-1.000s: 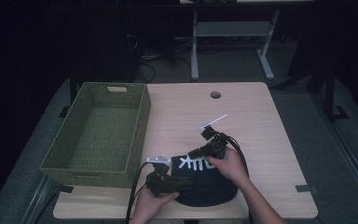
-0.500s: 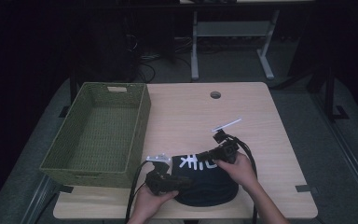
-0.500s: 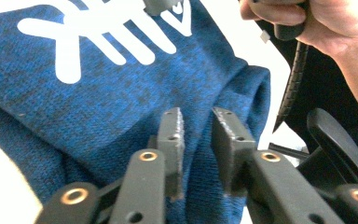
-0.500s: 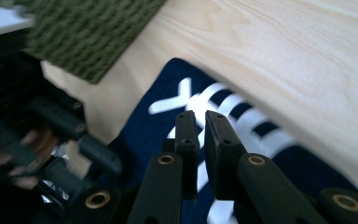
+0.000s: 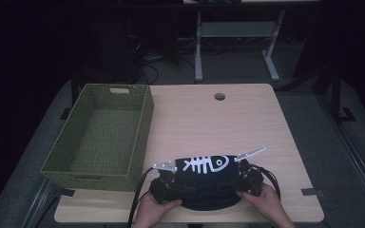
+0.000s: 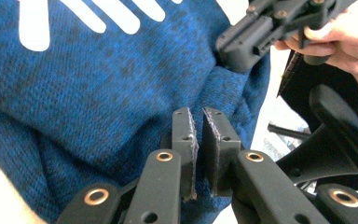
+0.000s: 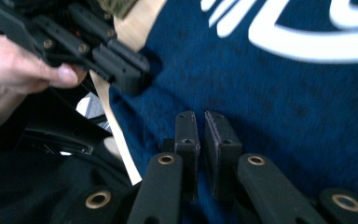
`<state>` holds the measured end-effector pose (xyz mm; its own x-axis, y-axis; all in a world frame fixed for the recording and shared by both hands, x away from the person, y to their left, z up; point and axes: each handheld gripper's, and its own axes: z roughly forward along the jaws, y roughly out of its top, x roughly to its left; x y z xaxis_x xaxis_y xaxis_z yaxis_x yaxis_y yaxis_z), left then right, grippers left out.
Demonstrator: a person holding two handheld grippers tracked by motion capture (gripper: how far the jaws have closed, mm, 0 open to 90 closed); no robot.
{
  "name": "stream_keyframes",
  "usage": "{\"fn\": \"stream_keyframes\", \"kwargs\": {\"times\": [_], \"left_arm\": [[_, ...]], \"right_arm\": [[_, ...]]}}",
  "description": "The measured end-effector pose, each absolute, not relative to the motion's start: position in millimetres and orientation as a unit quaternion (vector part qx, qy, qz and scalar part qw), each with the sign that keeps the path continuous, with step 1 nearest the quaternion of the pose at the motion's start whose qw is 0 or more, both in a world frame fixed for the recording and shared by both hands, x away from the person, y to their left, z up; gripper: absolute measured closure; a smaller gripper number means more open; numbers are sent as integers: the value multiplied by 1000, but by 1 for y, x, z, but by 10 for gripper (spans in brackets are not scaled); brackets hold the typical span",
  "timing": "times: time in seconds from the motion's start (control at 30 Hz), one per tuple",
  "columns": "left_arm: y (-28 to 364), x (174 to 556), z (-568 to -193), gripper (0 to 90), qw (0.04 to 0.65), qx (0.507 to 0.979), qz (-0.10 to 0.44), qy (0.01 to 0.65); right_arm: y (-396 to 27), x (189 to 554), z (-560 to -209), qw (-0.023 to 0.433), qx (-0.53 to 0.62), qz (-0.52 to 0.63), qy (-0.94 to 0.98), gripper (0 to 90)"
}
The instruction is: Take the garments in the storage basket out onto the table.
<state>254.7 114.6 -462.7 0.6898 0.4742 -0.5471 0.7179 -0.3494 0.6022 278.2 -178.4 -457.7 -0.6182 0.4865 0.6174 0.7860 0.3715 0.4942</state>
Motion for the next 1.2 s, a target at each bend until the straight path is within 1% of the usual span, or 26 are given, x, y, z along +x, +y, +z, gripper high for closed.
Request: {"fn": "stream_keyframes", "kwargs": {"times": [0.1,0.2,0.33,0.4,0.47,0.57,0.67,0.73,0.8,0.9,0.97,1.07,1.2], "left_arm": [[115,253,-467,823,432,810,-141,370],[114,252,-467,825,431,812,-135,369],[115,253,-465,815,431,814,-137,365],[116,253,-461,802,433,814,-132,365],[118,255,-456,793,438,813,-125,363],[119,260,-451,783,448,806,-115,370],[118,271,-447,745,461,793,-103,385],[117,280,-442,713,469,785,-88,394],[116,288,-439,700,474,779,-73,404],[113,299,-441,684,463,781,-58,415],[111,305,-447,656,448,785,-56,424],[111,308,-456,660,440,784,-62,433],[111,309,-459,681,435,789,-57,430]], "right_arm": [[-182,273,-466,188,-393,-398,-807,839],[-183,271,-471,185,-395,-398,-807,865],[-182,269,-475,181,-395,-397,-808,868],[-182,270,-474,183,-394,-396,-809,864],[-182,271,-472,187,-394,-398,-807,841],[-183,274,-462,185,-386,-429,-795,816],[-182,284,-451,158,-388,-450,-788,806],[-180,296,-448,149,-397,-460,-780,806],[-178,308,-444,133,-410,-458,-777,806],[-177,326,-444,121,-430,-461,-767,806],[-175,336,-447,119,-446,-450,-764,803],[-168,342,-456,118,-449,-426,-777,811],[-168,341,-460,121,-452,-419,-778,838]]}}
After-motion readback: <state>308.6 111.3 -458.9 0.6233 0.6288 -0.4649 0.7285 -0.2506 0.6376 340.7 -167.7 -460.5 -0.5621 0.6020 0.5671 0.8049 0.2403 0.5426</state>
